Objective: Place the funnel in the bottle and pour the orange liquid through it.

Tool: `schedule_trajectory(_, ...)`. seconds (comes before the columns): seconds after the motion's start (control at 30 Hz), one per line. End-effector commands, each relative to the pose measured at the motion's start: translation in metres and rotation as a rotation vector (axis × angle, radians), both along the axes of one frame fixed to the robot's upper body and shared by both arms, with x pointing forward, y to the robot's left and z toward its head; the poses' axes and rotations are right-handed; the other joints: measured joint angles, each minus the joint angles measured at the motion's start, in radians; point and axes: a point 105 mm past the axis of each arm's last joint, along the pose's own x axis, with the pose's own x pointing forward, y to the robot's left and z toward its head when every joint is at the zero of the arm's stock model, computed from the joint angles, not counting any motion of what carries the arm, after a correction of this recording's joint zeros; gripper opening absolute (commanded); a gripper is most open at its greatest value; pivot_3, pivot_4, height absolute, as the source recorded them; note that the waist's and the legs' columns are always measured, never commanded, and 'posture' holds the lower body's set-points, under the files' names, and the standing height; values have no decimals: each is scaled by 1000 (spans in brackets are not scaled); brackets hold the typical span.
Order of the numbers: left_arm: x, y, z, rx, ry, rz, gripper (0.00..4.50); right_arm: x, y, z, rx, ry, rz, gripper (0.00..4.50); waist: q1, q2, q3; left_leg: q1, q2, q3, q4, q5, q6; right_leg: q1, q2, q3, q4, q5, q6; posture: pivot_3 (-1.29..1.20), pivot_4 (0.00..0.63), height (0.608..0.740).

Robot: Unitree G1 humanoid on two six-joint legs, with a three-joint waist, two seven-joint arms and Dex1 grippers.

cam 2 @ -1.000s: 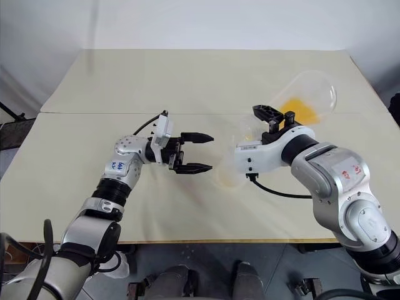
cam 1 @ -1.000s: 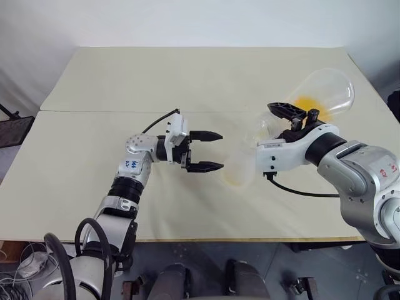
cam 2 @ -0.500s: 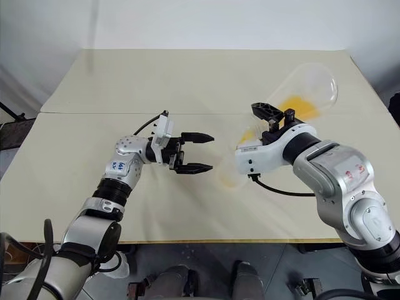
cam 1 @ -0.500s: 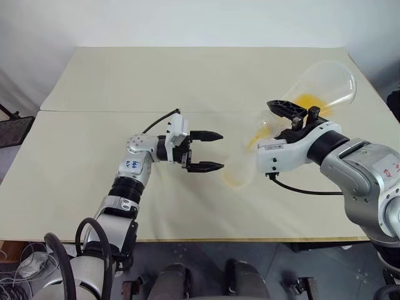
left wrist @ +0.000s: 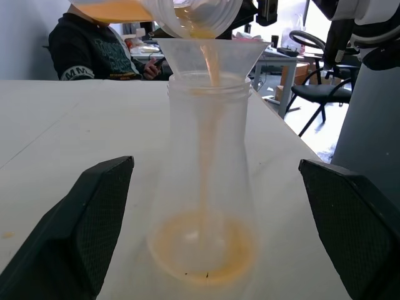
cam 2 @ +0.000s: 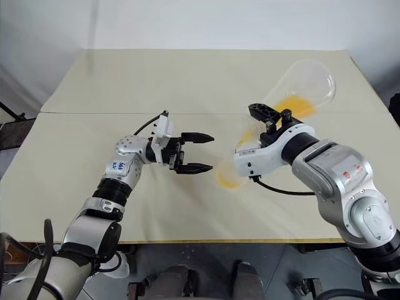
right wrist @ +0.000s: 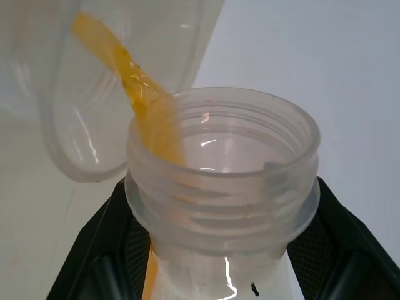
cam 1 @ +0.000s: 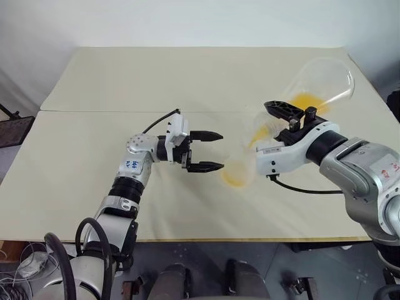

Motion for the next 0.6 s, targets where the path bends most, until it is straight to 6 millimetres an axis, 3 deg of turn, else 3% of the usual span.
schedule_trajectory(0.03, 1, -1, 12, -16, -44, -10, 4500, -6, -2, 21, -6, -98, -2, 2465, 0, 0, 0, 0, 0, 0, 0, 0, 0, 0, 0, 0, 0, 0, 0, 0, 150, 740)
schedule_trajectory(0.6, 2, 9, 15, -4, -58, 14, 4500, -5, -4, 22, -42, -107, 8, 2465, 0, 0, 0, 0, 0, 0, 0, 0, 0, 0, 0, 0, 0, 0, 0, 0, 150, 740)
